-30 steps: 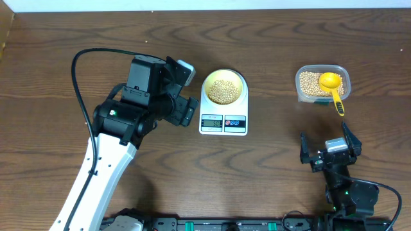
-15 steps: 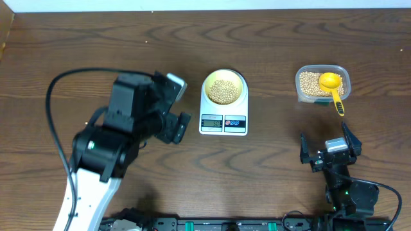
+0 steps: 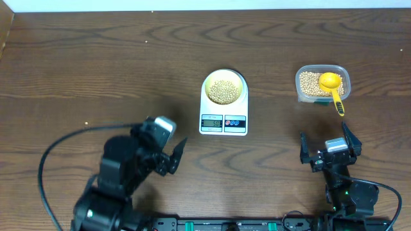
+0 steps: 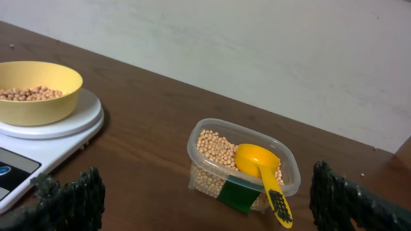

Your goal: Scoop item into bowl and weigh 50g on scale

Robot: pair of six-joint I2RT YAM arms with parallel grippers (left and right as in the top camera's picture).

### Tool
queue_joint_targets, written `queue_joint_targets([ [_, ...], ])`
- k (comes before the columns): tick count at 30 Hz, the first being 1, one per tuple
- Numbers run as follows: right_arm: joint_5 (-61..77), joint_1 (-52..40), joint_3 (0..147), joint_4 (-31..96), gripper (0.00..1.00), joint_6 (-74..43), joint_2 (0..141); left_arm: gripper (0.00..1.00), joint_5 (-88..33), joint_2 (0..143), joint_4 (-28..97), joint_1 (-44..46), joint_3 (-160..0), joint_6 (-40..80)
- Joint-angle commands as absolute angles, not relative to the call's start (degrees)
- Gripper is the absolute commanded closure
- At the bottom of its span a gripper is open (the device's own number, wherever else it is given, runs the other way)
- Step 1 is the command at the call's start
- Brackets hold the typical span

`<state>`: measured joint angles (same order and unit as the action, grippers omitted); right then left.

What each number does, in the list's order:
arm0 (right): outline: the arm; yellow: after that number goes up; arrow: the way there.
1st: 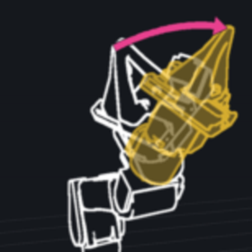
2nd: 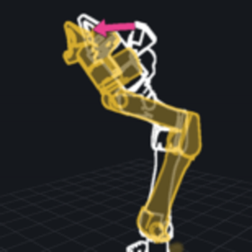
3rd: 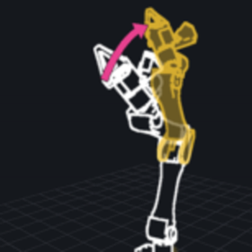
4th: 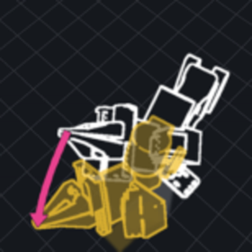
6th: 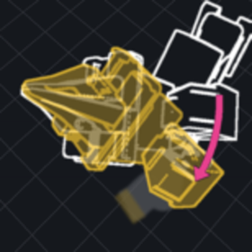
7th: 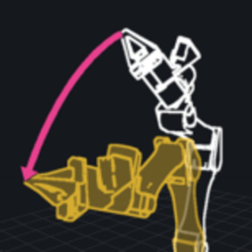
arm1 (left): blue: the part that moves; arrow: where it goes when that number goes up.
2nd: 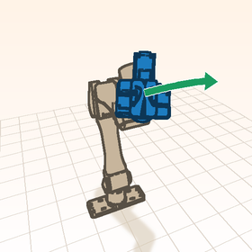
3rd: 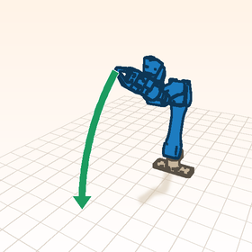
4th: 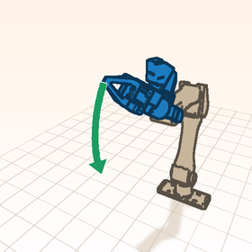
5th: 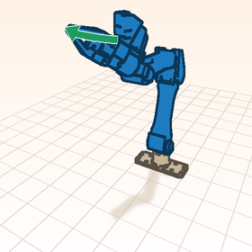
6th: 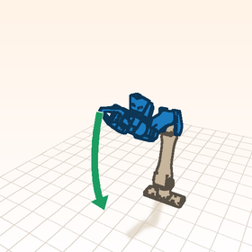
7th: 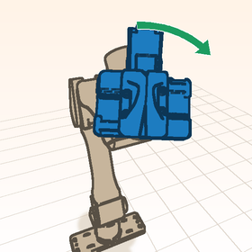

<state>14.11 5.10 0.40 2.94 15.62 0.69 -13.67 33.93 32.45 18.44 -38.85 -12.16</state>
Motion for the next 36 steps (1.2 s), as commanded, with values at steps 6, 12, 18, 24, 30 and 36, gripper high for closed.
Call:
queue_joint_targets([
  [6, 13.8, 4.8, 0.3, 3.2, 0.01, 15.0, 0.4, 0.17, -14.4, 21.3, 23.6, 18.2, -26.1, -11.3],
  [12, 13.8, 4.8, 0.3, 3.2, 0.01, 15.0, 0.4, 0.17, -14.3, 17.0, 14.2, 18.2, -18.4, -11.3],
  [18, 13.8, 4.8, 0.3, 3.2, 0.01, 15.0, 0.4, 0.17, -14.3, 16.3, 5.8, 17.3, -12.8, -11.3],
  [24, 13.8, 4.8, 0.3, 3.2, 0.01, 15.0, 0.4, 0.17, -14.3, 16.1, -1.4, 14.6, -9.3, -11.3],
  [30, 13.8, 4.8, 0.3, 3.2, 0.01, 15.0, 0.4, 0.17, -14.3, 13.5, -6.2, 12.5, -6.2, -11.3],
  [36, 13.8, 4.8, 0.3, 3.2, 0.01, 15.0, 0.4, 0.17, -14.3, 8.3, -8.3, 10.7, -3.3, -11.3],
])
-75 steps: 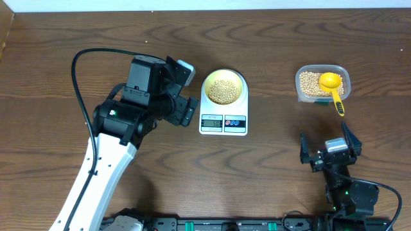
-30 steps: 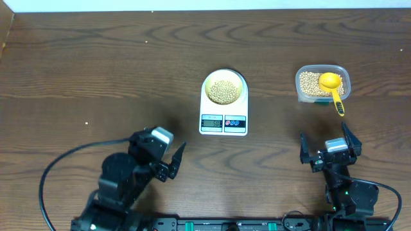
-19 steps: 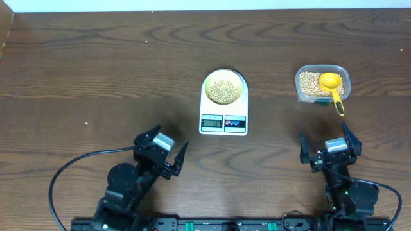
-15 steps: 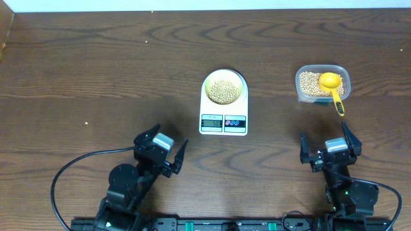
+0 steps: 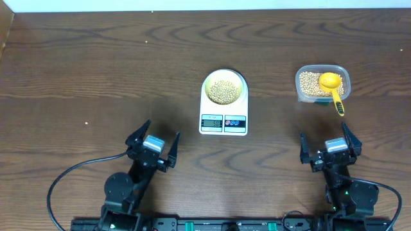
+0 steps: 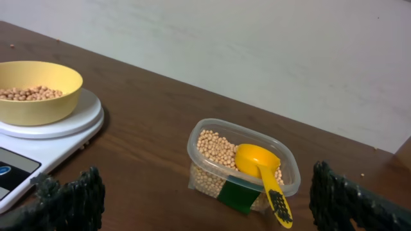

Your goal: Scoop item into bowl and weigh 50g on scale

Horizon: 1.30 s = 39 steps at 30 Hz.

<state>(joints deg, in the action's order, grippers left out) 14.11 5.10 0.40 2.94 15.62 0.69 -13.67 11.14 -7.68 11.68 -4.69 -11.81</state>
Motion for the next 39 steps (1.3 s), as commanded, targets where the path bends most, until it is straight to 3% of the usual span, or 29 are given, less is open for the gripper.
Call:
queue_joint_targets([
  [1, 13.8, 4.8, 0.3, 3.2, 0.01, 15.0, 0.4, 0.17, -14.3, 7.6, -8.4, 10.5, -3.0, -11.3],
  [14, 13.8, 4.8, 0.3, 3.2, 0.01, 15.0, 0.4, 0.17, -11.7, 0.1, -9.5, 6.8, -0.2, -7.1],
  [22, 13.8, 4.8, 0.3, 3.2, 0.01, 15.0, 0.4, 0.17, -0.3, 0.1, -5.3, 6.7, -0.2, 6.8],
  [32, 13.8, 4.8, 0.3, 3.2, 0.01, 15.0, 0.4, 0.17, -0.4, 0.1, 4.4, 6.6, -0.2, 7.8],
  [39, 13.8, 4.8, 0.3, 3.2, 0.01, 15.0, 0.4, 0.17, -0.3, 0.1, 4.3, 4.7, -0.2, 7.8],
])
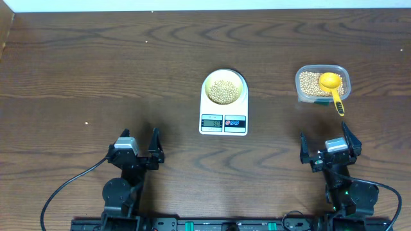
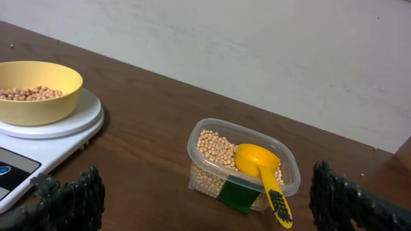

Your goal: Scoop item into bowl and weigh 50g on scale

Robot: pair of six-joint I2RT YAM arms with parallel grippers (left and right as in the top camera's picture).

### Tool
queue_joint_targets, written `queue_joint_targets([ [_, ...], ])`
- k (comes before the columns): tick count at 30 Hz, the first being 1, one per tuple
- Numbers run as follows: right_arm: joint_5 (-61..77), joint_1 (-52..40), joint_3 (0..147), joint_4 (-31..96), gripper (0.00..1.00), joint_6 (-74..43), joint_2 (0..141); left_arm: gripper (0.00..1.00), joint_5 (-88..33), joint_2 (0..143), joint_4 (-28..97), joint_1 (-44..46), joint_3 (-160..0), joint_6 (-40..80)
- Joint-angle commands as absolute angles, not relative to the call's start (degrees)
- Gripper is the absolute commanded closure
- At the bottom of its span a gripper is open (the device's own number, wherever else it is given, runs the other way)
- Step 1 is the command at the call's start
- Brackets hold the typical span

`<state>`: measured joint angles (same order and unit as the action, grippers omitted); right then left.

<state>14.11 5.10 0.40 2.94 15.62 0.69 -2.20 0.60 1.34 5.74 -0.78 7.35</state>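
Observation:
A yellow bowl (image 1: 224,89) of beans sits on the white scale (image 1: 223,122) at mid table; the same bowl (image 2: 35,91) shows at the left of the right wrist view. A clear tub (image 1: 322,84) of beans holds a yellow scoop (image 1: 332,86), its handle over the near rim. The tub (image 2: 243,165) and scoop (image 2: 262,168) lie ahead of my right gripper (image 2: 212,212), which is open and empty near the front edge. My left gripper (image 1: 137,142) stands open at the front left, holding nothing.
The scale's display (image 1: 212,122) is lit, its digits too small to read. A pale wall (image 2: 270,45) rises behind the table's far edge. Cables run from both arm bases at the front.
The left arm has drawn back and to the left, its gripper now pointing straight ahead near the front edge. The right arm, bowl, scale, tub and scoop have not moved.
At first the left arm was raised and turned toward the scale, its gripper open. Then it stood lower, closer to its base. Now it rests folded at the front left. The right gripper stayed open and still, the scoop lying in the tub throughout.

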Motion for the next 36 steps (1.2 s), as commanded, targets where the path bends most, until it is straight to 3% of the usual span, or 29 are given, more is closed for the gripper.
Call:
queue_joint_targets([
  [1, 13.8, 4.8, 0.3, 3.2, 0.01, 15.0, 0.4, 0.17, -0.4, 0.1, 4.3, 4.5, -0.2, 7.8],
  [36, 13.8, 4.8, 0.3, 3.2, 0.01, 15.0, 0.4, 0.17, -0.4, 0.1, 4.2, 3.3, -0.2, 1.8],
])
